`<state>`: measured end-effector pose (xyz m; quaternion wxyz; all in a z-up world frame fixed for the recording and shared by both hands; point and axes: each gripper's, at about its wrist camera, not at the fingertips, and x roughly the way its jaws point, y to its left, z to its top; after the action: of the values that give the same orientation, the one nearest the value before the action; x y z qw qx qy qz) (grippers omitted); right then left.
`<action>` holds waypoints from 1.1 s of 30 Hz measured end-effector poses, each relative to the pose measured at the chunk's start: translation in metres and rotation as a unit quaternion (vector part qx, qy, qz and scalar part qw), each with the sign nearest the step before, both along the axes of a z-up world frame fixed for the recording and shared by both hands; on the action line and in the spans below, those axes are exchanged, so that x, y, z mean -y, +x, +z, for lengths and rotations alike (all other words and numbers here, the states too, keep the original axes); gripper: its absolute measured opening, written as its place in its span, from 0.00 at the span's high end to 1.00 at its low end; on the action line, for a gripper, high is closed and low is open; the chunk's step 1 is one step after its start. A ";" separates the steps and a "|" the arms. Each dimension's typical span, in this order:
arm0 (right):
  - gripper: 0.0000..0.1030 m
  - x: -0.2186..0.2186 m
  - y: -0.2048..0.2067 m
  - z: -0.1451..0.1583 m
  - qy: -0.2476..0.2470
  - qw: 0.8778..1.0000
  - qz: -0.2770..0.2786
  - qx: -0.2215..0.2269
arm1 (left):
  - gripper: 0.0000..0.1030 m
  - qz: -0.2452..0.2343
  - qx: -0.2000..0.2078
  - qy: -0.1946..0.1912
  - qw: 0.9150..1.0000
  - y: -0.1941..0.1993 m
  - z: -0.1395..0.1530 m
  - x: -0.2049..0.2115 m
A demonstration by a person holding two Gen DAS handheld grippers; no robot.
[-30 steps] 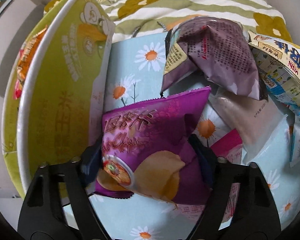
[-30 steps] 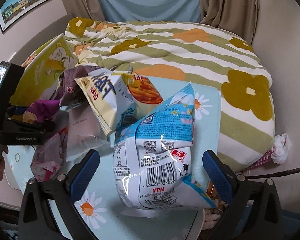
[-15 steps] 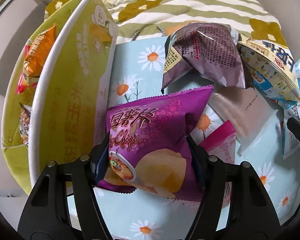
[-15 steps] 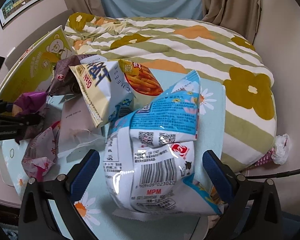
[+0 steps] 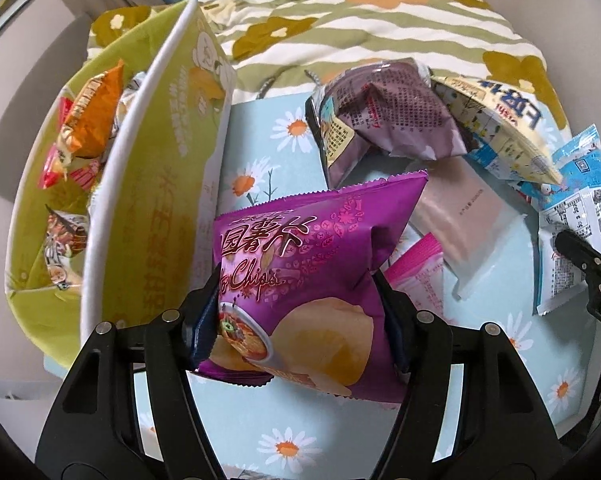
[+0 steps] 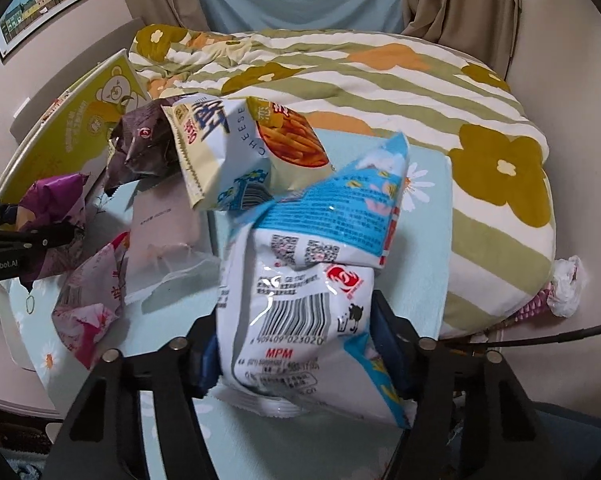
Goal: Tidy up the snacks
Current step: 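Carry both bags over the yellow box and open both tools to release them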
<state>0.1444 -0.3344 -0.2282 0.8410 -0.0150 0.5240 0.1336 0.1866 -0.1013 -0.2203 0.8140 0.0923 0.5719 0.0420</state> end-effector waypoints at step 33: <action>0.43 -0.153 -0.011 0.176 0.075 0.989 0.021 0.128 | 0.37 0.000 0.183 -0.058 0.981 -0.026 0.183 -0.139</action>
<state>0.1331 -0.1813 -0.0520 0.8969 0.0199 0.4004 0.1867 0.1601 0.0376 -0.0369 0.9091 0.0350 0.4144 0.0251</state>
